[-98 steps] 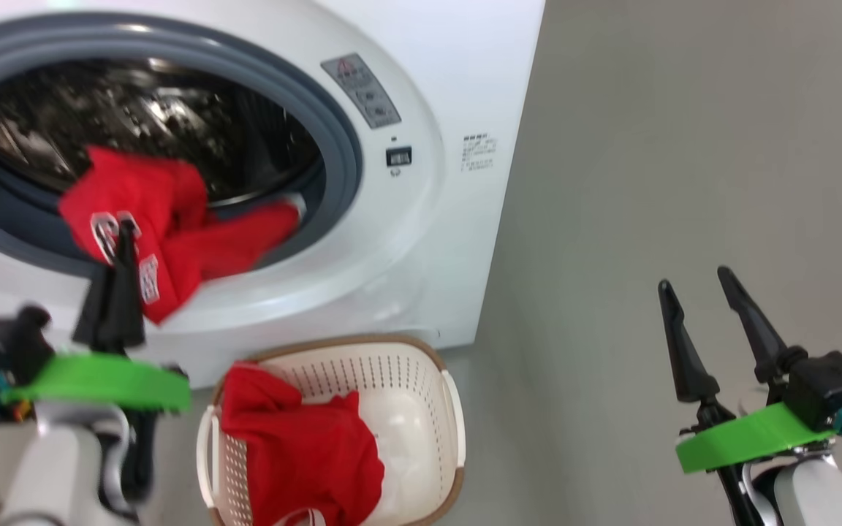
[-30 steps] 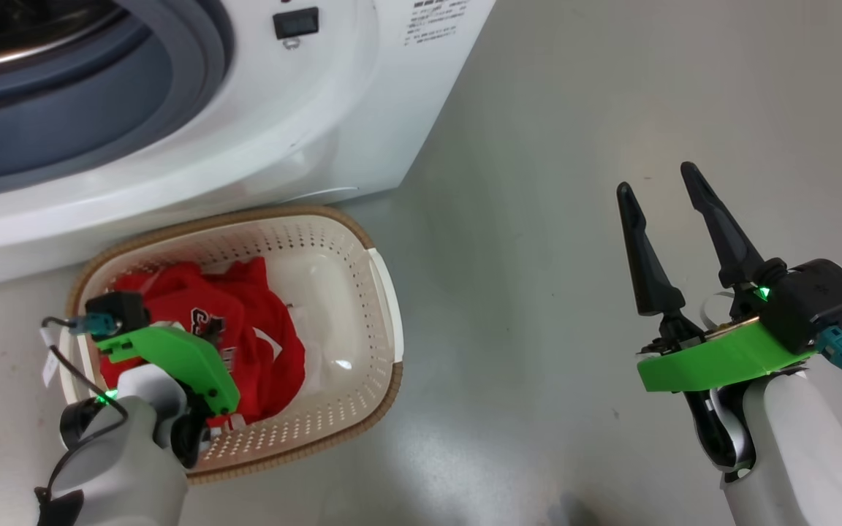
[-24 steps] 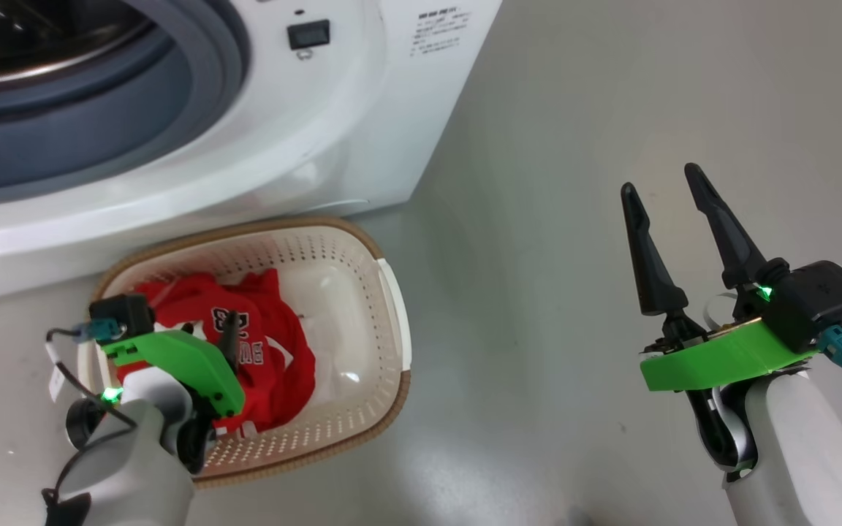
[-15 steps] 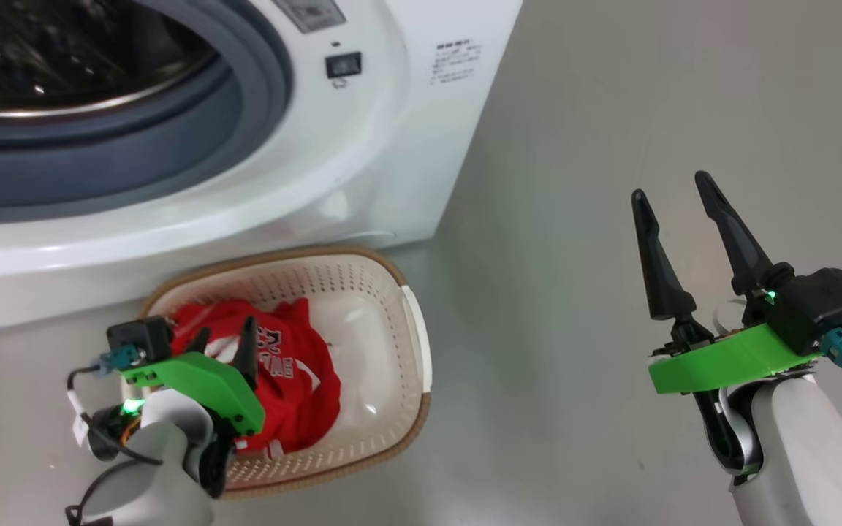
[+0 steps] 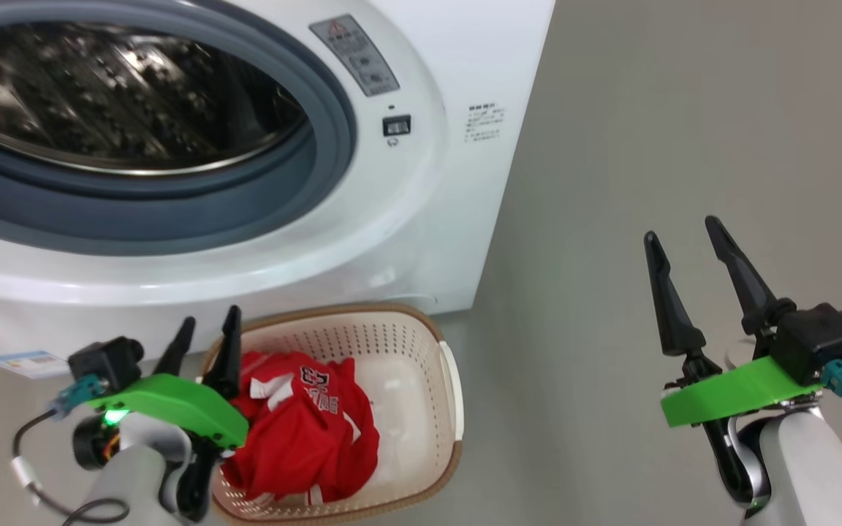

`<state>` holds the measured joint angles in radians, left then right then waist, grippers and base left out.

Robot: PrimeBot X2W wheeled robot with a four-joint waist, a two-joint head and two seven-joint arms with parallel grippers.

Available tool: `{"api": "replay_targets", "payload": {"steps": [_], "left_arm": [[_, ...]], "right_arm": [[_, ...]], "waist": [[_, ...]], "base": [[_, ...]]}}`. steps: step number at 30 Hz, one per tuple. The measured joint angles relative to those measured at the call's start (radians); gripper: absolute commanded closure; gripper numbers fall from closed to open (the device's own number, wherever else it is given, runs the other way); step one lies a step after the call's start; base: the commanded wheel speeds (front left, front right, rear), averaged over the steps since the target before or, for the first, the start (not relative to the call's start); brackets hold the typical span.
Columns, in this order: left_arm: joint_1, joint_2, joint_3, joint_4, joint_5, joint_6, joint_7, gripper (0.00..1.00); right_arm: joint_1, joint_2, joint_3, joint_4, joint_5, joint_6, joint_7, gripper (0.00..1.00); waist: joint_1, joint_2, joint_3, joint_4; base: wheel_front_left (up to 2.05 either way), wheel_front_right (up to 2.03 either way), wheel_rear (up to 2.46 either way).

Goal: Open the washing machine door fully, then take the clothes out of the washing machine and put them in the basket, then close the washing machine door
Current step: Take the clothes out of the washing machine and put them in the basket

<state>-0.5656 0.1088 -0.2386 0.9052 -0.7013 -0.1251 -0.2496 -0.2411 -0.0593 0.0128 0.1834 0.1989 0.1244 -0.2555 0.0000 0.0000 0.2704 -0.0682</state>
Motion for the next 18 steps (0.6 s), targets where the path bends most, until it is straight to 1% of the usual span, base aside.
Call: {"api": "replay_targets", "payload": {"steps": [2, 8, 9, 18], "left_arm": [[0.035, 0.015, 0.032, -0.076, 0.034, 0.002, 0.000, 0.00], [0.178, 0.014, 0.127, -0.291, 0.129, 0.022, 0.000, 0.00], [0.223, 0.010, 0.151, -0.354, 0.152, 0.022, 0.000, 0.00], [0.393, -0.005, 0.227, -0.576, 0.263, 0.020, 0.000, 0.00]], "right_arm": [[0.012, 0.000, -0.002, -0.001, 0.002, 0.000, 0.000, 0.00], [0.044, 0.000, -0.007, -0.001, 0.002, 0.000, 0.000, 0.00], [0.057, 0.001, -0.007, -0.001, 0.002, 0.000, 0.000, 0.00], [0.130, 0.000, -0.031, -0.007, 0.002, 0.000, 0.000, 0.00]], "waist": [[0.0000, 0.0000, -0.023, 0.007], [0.0000, 0.0000, -0.090, 0.020], [0.0000, 0.0000, -0.111, 0.022], [0.0000, 0.0000, -0.204, 0.030]], "base": [[0.00, 0.00, 0.00], [0.00, 0.00, 0.00], [0.00, 0.00, 0.00], [0.00, 0.00, 0.00]]}}
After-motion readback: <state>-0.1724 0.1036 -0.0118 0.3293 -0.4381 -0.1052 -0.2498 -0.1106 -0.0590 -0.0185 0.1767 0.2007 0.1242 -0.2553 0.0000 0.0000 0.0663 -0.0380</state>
